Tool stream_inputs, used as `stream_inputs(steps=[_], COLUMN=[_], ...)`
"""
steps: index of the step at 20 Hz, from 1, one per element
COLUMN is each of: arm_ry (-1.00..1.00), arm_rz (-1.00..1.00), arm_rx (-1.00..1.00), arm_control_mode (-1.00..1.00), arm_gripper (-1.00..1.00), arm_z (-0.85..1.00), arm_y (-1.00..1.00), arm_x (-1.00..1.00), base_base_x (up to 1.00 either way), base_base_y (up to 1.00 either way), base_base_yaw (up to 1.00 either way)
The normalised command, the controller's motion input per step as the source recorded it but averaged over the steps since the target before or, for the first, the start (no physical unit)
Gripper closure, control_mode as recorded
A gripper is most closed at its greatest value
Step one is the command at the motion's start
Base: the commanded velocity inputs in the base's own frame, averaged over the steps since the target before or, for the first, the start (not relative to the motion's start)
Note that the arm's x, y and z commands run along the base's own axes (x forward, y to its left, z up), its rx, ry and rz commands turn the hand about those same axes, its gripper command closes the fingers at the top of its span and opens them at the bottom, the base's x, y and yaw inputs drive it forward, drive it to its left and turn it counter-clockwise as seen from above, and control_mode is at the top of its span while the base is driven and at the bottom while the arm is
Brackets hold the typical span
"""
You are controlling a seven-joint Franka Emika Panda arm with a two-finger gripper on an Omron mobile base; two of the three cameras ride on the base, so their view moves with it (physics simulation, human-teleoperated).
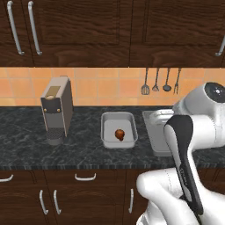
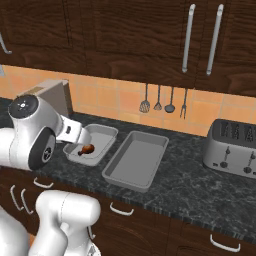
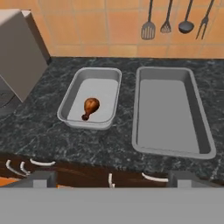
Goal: Place one corn and one chicken drumstick in each tupperware on the nearby counter, to pack two identical lunches.
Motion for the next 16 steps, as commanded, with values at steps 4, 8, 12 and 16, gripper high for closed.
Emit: stream_inputs(steps=[4,8,12,16], arm_ry=[0.17,0.02,-0.03,-0.05], arm_rz=[0.00,0.00,-0.03,0.00], arm_rx=[-0.01,-0.05,-0.05,-0.01], arm_control_mode=[-1.00,-1.00,-1.00,-1.00], arm_gripper=[-1.00,-1.00,-1.00,-1.00], arm_z=[0.78,0.32,0.13,0.36], arm_y=[-0.24,-0.05,0.00,0.00], arm_x=[-1.00,-1.00,-0.98,-0.56], base_base_x=[0.00,0.00,0.00,0.00], base_base_y=[0.00,0.00,0.00,0.00], base_base_yaw=[0.00,0.00,0.00,0.00])
